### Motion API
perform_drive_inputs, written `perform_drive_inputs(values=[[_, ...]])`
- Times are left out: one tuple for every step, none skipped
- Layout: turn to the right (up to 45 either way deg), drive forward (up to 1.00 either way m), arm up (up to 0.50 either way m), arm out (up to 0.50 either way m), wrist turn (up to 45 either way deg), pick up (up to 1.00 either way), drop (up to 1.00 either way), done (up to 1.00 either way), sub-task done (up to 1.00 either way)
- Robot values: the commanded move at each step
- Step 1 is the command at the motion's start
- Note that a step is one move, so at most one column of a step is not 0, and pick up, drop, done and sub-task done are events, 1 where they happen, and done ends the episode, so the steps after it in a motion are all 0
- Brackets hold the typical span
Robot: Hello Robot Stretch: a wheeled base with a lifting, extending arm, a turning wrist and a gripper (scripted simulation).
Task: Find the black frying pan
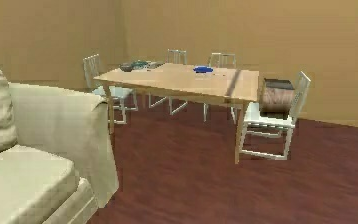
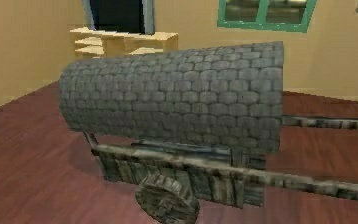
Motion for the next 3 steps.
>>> perform_drive_inputs(values=[[21.0, 0.00, 0.00, 0.00, 0.0, 0.00, 0.00, 0.00, 0.00], [0.0, 0.60, 0.00, 0.00, 0.0, 0.00, 0.00, 0.00, 0.00], [45.0, 0.00, 0.00, 0.00, 0.0, 0.00, 0.00, 0.00, 0.00]])
